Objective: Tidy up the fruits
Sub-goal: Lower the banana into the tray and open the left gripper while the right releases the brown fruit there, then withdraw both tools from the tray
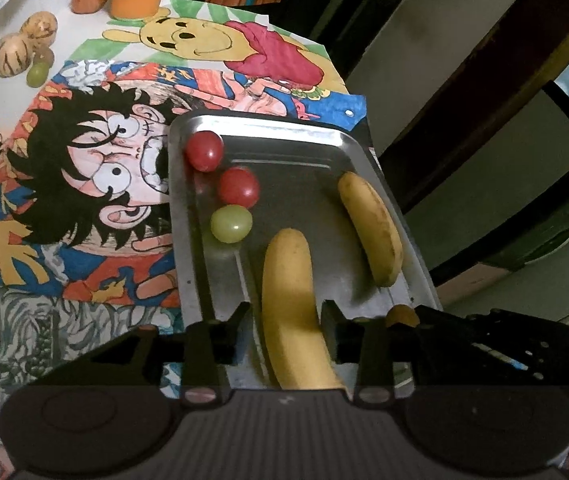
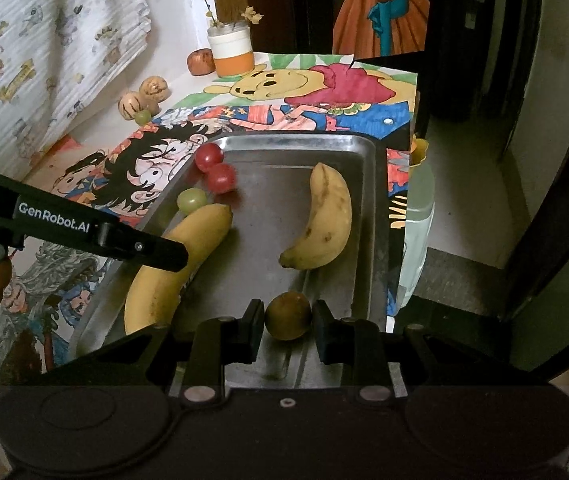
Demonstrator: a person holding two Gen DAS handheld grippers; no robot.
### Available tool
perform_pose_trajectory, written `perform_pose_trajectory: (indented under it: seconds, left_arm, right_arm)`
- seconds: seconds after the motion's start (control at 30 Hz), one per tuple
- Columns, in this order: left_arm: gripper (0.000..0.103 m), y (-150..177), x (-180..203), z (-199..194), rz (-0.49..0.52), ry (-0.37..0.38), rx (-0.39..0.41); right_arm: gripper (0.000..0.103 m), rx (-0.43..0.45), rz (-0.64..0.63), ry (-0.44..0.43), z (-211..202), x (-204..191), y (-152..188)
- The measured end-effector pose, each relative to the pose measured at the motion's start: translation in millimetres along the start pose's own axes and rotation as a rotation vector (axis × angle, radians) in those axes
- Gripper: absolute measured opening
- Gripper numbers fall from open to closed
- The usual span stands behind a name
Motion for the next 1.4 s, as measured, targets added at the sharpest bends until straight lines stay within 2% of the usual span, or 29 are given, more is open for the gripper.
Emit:
perform_pose_trajectory:
  seconds: [0.2,0.3,0.37,0.57,0.73,0.87,1.17,1.4]
  left_arm:
    - [0.057,4.3,2.1,-9.0,0.017,-0.02,0.032]
    - [0.065,7.0,6.5,-19.5,0.028,-0.027,0.06]
    - [0.074,8.3,9.9,-27.9,0.034,-0.034,0.086]
    - [0.09,13.2,17.4,-54.3,0.048,-0.041,0.163]
    - [0.102,19.0,20.5,-75.2,0.072,-0.075,0.241]
    - [0.103,24.6,21.0,-88.1,0.1,-0.13,0.283]
    - [0.103,49.4,12.2,-110.5,0.128,-0.2,0.351]
    - [0.103,76.1,-0.3,-122.8,0.128,-0.22,0.362]
  right_arm:
    - [0.036,0.023,0.016,0.006,-7.7,-0.7,3.1]
    - [0.044,0.045,0.017,0.011,-16.2,-1.3,2.1]
    - [0.05,0.059,0.015,0.014,-23.0,-1.7,1.9]
    - [0.069,0.096,0.034,0.014,-44.2,-0.5,4.2]
    - [0.083,0.126,0.059,0.004,-62.5,-1.8,6.8]
    - [0.095,0.159,0.065,0.007,-77.3,-6.4,7.6]
    - [0.102,0.185,0.075,-0.009,-100.5,-19.5,15.3]
    - [0.102,0.141,0.061,-0.046,-104.1,-34.8,27.7]
Point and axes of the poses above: each gripper's, at about its wrist camera, not at the fingertips, and z roughly the way its jaws point, x to its right, y to its underside, the point moved 3 cm from there along z, roughly the way its jaws point, and after that the axes turned 6 degrees about -z, right-handed, at the moved point
